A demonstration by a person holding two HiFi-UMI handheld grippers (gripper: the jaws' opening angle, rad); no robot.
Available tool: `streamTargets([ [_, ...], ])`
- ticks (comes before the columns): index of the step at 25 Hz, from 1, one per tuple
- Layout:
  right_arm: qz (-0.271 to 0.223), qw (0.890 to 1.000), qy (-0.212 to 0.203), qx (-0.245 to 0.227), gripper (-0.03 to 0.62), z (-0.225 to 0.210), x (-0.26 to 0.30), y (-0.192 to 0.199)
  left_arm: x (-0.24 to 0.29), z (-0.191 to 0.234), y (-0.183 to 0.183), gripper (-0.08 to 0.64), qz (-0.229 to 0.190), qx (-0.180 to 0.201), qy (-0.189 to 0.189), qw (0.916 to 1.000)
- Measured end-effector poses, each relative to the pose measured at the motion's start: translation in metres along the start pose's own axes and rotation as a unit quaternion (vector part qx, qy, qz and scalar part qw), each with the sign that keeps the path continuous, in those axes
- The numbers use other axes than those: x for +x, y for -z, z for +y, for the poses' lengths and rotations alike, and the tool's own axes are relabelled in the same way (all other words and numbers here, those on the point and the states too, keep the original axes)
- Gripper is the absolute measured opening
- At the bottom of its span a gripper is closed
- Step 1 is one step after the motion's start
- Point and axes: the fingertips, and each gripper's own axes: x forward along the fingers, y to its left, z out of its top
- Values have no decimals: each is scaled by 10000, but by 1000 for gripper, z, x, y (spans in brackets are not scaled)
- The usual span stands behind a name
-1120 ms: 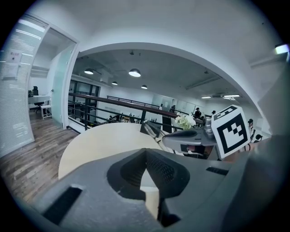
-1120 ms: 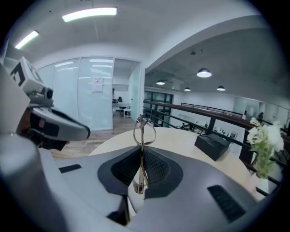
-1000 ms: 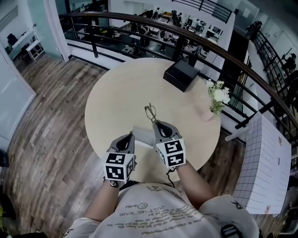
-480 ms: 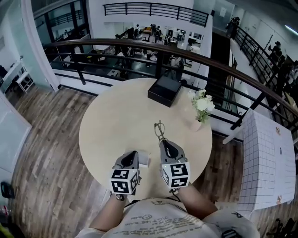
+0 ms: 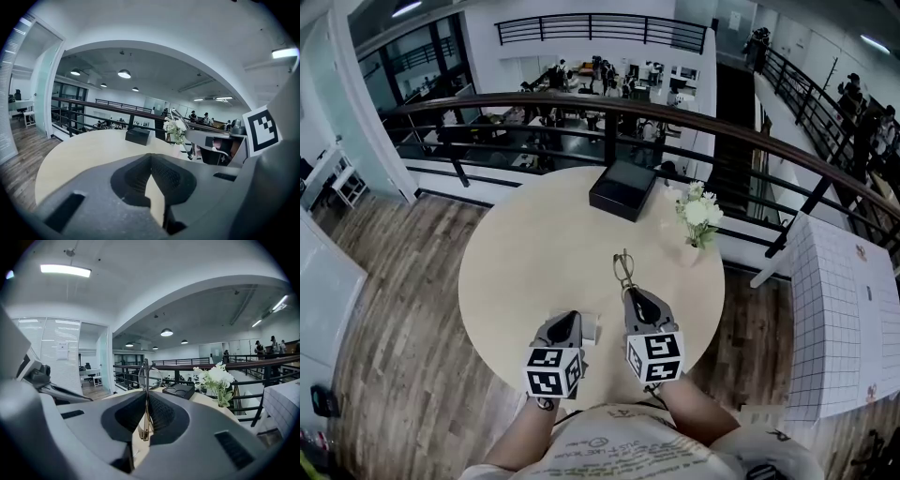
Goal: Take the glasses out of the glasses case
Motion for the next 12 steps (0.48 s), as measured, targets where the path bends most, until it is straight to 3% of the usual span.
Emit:
streamTargets([
  [12, 22, 9998, -185, -65, 29, 11, -2, 1, -8, 3, 5, 12, 47, -98, -84, 9999],
])
